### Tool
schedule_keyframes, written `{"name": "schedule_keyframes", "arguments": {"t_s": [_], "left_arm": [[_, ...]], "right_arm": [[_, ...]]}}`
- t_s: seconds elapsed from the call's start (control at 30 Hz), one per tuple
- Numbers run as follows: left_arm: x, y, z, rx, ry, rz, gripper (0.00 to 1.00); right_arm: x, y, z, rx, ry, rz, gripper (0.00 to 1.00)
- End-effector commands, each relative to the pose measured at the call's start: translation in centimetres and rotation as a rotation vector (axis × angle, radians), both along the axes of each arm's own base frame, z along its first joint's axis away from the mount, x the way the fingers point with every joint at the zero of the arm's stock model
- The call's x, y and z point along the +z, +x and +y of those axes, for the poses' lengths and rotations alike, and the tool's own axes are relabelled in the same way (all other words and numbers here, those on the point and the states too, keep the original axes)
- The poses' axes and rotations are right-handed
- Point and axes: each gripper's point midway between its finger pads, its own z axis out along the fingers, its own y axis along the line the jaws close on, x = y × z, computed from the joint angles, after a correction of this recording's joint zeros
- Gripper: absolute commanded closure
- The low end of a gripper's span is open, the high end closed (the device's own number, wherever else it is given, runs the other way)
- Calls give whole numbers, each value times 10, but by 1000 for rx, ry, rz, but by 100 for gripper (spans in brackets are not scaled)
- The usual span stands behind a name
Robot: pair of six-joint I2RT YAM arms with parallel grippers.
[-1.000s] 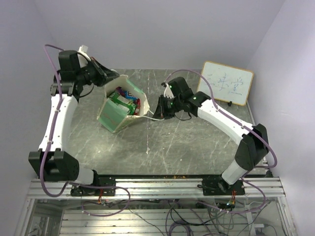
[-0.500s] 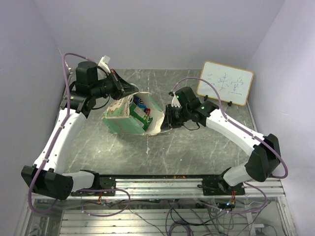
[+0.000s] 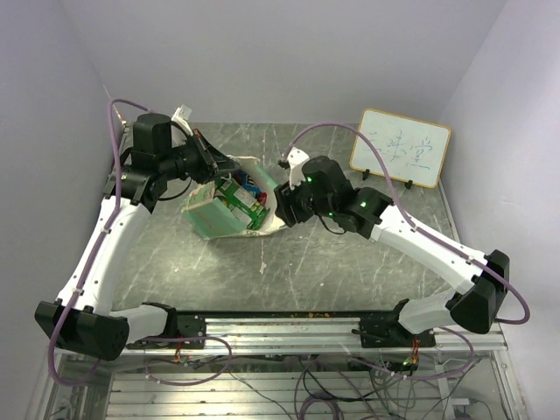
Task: Take the snacks out of the paper bag
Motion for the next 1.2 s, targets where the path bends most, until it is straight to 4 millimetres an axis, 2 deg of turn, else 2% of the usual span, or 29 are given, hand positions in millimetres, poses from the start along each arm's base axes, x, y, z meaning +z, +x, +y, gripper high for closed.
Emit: {"name": "schedule_keyframes", "arguments": {"t_s": [0.0, 0.07, 0.13, 0.2, 0.3, 0.37, 0.47, 0.53, 0.6, 0.7, 0.8, 0.93, 1.07, 1.17], "left_arm": [[9, -3, -4, -23, -17, -27, 93], [11, -2, -5, -27, -27, -38, 93], [13, -1, -5, -25, -26, -51, 93], [17, 2, -4, -20, -17, -70, 93], [28, 13, 4, 36, 19, -126, 93], [32, 19, 8, 74, 23, -154, 93], [31, 30, 10, 99, 31, -171, 93], [28, 34, 7, 92, 15, -172, 93], [23, 35, 2, 67, 0, -171, 93], [12, 30, -1, 36, 9, -118, 93], [10, 21, -5, 1, -6, -78, 93], [8, 15, -6, -8, -9, -43, 93], [-11, 12, 1, -3, 56, -4, 93], [-12, 12, 2, 25, 50, 32, 93]], "right_arm": [[53, 35, 4, 1, 30, -266, 48], [51, 46, -5, -44, -13, -310, 44], [45, 46, -12, -48, -49, -323, 43], [34, 38, -19, -37, -63, -295, 41], [8, 18, -28, -53, -38, -196, 30], [0, 6, -35, -94, 4, -138, 24], [0, -7, -39, -113, 81, -105, 13], [5, -11, -39, -96, 117, -123, 12], [0, -12, -36, -76, 131, -135, 12], [-8, -13, -23, 19, 122, -159, 18], [3, -6, -9, 77, 144, -223, 25], [11, -17, 18, 300, 216, -366, 38], [-7, -3, 25, 301, 213, -446, 43], [-23, 4, 33, 326, 174, -448, 48]]}}
